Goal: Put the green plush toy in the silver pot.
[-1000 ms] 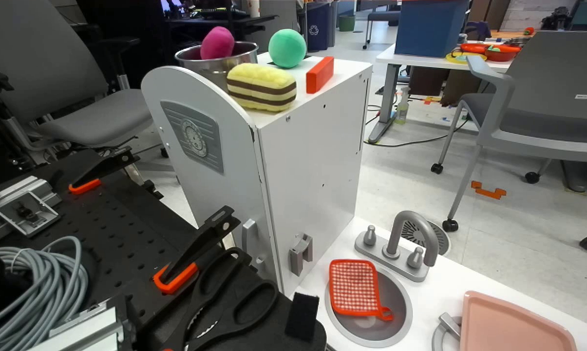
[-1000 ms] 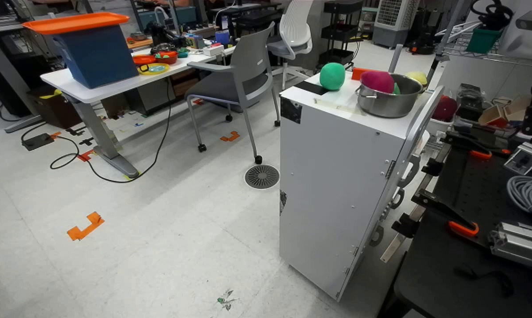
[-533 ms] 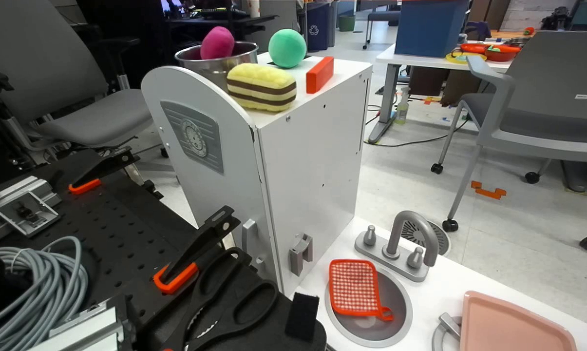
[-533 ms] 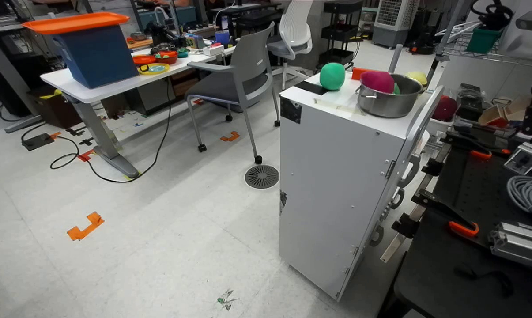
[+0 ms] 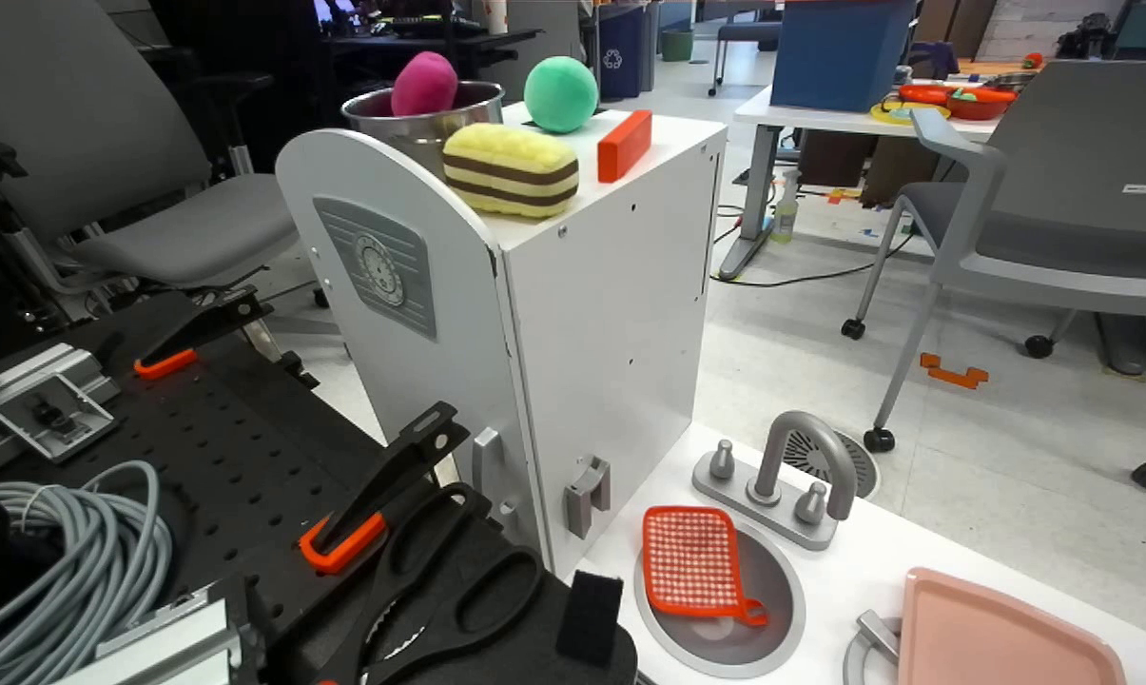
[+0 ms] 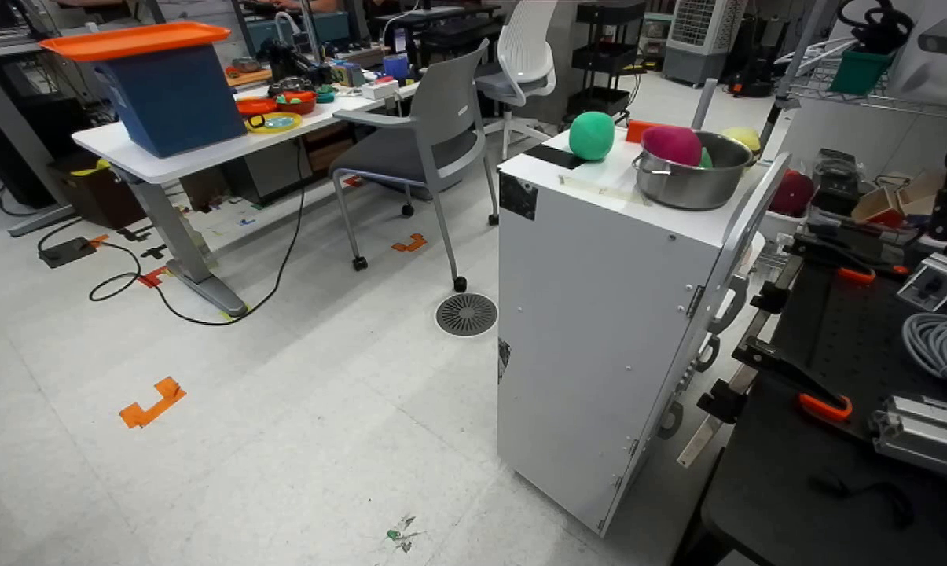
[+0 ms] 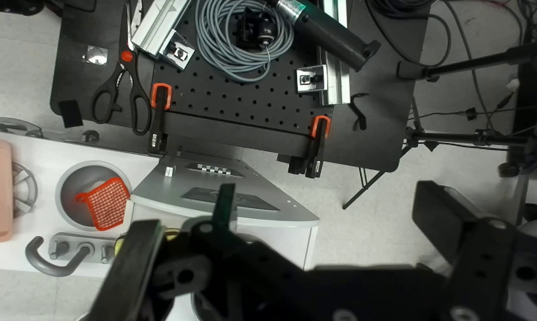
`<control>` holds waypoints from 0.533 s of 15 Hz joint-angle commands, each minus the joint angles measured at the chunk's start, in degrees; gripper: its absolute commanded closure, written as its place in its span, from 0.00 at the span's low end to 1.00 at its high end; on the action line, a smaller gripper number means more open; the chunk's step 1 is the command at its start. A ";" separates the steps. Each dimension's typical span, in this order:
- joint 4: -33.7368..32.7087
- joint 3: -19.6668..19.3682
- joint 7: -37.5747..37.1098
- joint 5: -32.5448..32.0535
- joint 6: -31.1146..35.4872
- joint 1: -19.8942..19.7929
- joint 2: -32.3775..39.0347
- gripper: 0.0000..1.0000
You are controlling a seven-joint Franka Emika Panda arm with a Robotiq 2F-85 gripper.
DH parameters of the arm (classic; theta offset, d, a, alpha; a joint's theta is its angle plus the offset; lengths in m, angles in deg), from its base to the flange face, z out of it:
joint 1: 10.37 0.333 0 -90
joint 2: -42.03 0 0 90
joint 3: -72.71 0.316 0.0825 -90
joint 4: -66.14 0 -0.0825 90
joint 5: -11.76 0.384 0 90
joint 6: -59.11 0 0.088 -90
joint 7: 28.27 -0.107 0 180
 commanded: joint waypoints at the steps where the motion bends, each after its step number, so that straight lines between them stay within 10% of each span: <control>1: -0.09 0.71 0.26 0.24 -0.11 -0.83 0.08 0.00; 8: -5.90 -1.64 -2.59 0.25 1.77 -4.54 3.52 0.00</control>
